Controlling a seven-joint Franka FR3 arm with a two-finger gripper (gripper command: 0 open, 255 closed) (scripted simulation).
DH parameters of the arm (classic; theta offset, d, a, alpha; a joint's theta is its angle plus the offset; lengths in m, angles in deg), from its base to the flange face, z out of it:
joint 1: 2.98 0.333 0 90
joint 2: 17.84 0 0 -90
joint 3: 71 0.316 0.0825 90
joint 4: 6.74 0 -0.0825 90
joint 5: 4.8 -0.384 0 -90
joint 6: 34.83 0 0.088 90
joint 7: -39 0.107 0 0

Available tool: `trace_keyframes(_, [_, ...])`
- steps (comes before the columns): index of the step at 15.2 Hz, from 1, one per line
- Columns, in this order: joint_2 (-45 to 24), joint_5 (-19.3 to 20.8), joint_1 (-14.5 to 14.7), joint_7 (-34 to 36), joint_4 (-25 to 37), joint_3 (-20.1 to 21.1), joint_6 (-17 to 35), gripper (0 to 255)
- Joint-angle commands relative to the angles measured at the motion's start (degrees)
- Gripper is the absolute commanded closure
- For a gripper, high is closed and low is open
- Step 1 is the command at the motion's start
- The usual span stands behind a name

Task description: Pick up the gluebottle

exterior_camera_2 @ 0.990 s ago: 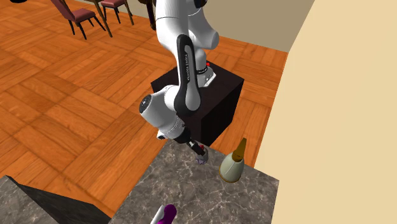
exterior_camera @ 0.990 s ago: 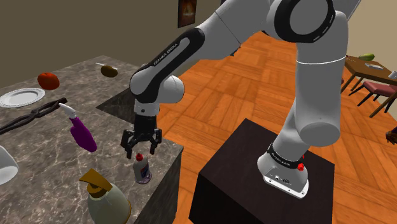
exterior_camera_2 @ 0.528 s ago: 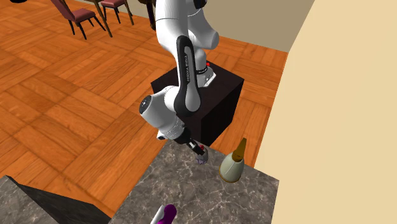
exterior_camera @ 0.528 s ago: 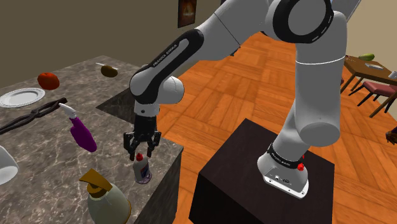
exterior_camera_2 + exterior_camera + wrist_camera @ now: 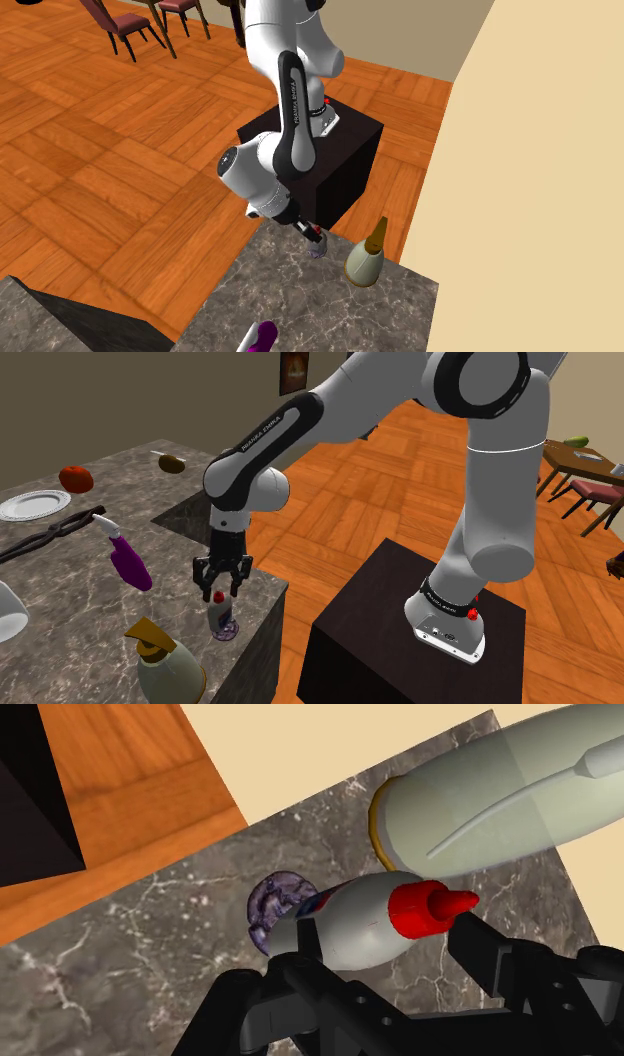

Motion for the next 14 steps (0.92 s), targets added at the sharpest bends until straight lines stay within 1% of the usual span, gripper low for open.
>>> trace_keyframes(1, [1.2, 0.1, -0.1, 0.5, -0.2, 0.0, -0.9, 255])
trace_keyframes(12, [7.4, 1.4, -0.6, 4.3, 0.5, -0.2, -7.1, 255])
trace_keyframes(14, [7.5, 1.4, -0.6, 4.4, 0.5, -0.2, -7.2, 255])
